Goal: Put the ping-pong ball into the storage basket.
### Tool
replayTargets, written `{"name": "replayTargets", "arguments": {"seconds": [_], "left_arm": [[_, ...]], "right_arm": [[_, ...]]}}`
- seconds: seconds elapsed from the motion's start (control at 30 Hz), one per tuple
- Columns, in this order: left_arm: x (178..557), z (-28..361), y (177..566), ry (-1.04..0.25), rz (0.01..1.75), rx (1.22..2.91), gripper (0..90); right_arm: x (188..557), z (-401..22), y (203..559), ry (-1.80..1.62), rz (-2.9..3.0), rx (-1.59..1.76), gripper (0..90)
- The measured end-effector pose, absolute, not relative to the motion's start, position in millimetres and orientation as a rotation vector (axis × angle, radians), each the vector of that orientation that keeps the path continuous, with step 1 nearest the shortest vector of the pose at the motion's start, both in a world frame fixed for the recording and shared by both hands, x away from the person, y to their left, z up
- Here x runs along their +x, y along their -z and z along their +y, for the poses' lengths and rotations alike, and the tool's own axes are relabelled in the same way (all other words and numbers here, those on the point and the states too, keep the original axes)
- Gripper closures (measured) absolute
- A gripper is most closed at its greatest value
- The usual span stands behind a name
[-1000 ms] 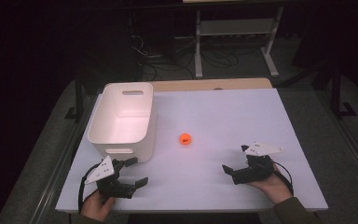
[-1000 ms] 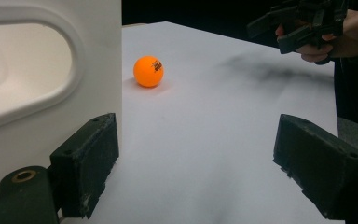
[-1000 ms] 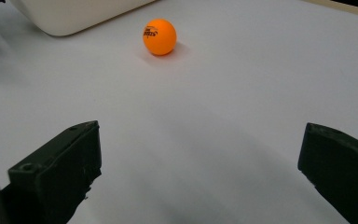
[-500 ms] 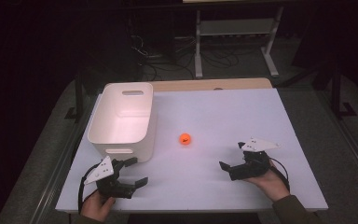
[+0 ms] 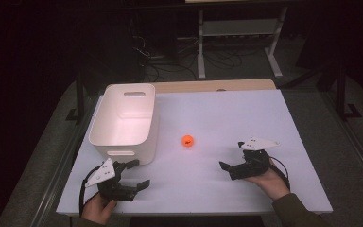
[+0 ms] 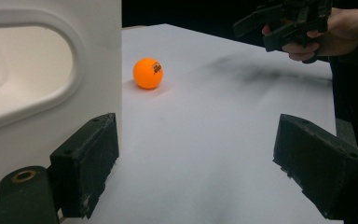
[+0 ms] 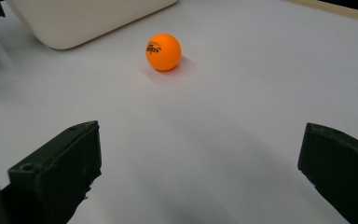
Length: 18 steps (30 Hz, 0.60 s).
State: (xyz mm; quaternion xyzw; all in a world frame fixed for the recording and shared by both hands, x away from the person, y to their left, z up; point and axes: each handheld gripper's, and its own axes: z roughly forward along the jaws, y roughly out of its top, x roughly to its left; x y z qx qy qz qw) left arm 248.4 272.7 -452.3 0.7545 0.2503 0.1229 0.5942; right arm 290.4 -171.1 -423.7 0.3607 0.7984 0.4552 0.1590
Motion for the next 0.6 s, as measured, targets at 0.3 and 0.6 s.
{"name": "replayTargets", "arguments": {"seconds": [0.3,0.6], "left_arm": [[248.3,272.5,452.3,-0.287,0.581,1.755,13.9],[248.6,272.4,452.3,-0.284,0.586,1.754,13.9]], "right_arm": [[294.6,-164.5,424.2,-1.303,2.299,1.007,0.0],[296.8,-161.0,424.1,-1.304,2.307,1.001,0.0]]}}
